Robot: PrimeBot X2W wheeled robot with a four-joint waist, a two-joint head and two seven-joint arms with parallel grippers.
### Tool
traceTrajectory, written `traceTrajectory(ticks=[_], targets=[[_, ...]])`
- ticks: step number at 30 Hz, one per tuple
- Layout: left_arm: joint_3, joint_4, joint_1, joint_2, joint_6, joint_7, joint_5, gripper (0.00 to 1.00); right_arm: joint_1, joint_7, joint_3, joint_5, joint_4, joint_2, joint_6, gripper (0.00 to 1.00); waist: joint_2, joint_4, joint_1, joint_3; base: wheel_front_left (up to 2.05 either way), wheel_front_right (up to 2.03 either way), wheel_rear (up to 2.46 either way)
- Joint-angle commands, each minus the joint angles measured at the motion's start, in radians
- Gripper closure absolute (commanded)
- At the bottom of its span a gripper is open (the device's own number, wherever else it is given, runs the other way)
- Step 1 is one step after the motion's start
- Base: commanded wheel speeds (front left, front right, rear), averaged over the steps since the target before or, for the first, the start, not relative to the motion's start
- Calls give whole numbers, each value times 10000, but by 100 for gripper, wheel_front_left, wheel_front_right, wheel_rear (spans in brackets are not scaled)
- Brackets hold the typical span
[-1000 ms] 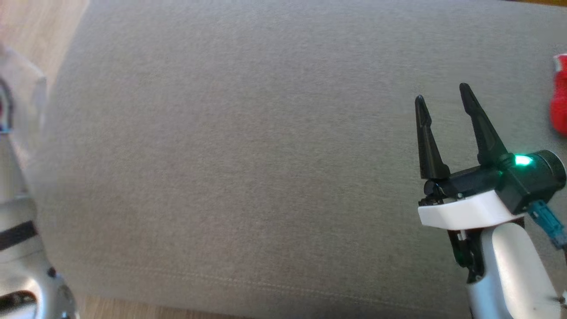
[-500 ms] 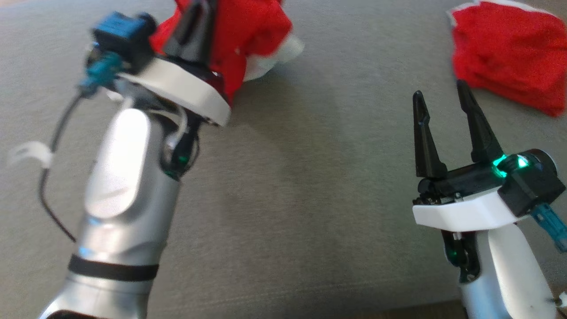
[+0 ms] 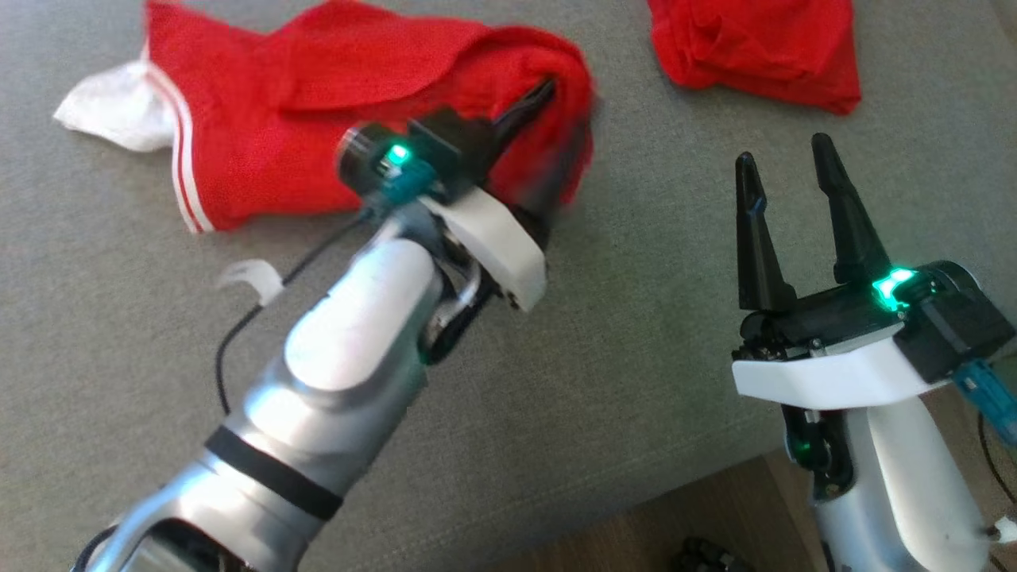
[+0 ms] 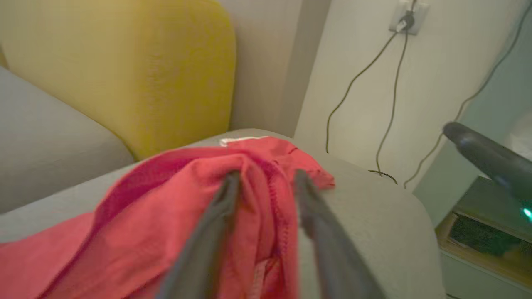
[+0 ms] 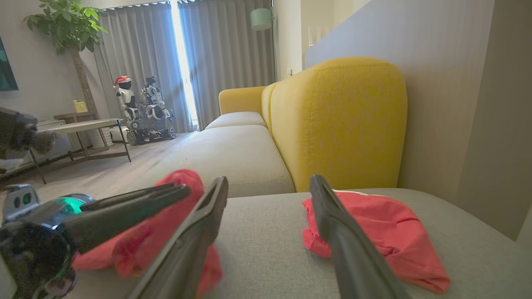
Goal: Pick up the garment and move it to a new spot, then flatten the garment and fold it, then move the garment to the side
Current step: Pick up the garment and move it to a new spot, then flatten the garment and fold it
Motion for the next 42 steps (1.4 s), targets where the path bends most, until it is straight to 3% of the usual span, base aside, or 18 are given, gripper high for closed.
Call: traceTrajectory(ticks=[1, 5, 9, 16, 23, 34, 42], targets=[[-164, -235, -376, 158, -80, -154, -198, 0, -238, -95, 127, 77, -270, 54, 65, 0, 0, -9, 0, 48, 0, 0, 0], [-616, -316, -189, 158, 82, -320, -660, 0, -229, -118, -105, 29, -248, 54, 65, 0, 0, 531, 0, -88, 0, 0, 0], [-356, -534, -26, 157, 372, -406, -944, 0, -233, -125, -205, -173, -200, 54, 65, 0, 0, 1240, 0, -350, 0, 0, 0], [1789, -2141, 937, 387, 778, -424, -616, 0, -132, 13, -447, -579, -105, 54, 65, 0, 0, 2690, 0, -985, 0, 0, 0], [3905, -3379, 3322, 705, 581, -425, 116, 0, 383, 354, -691, -950, -40, 55, 65, 0, 0, 4052, 0, -1757, 0, 0, 0], [5578, -4338, 5920, 228, 133, -426, 670, 0, 953, 499, -686, -798, 44, 55, 65, 0, 0, 4569, 0, -2276, 0, 0, 0], [5639, -4784, 6272, 160, 130, -426, 402, 0, 954, 612, -636, -819, 31, 55, 65, 0, 0, 4637, 0, -2230, 0, 0, 0]])
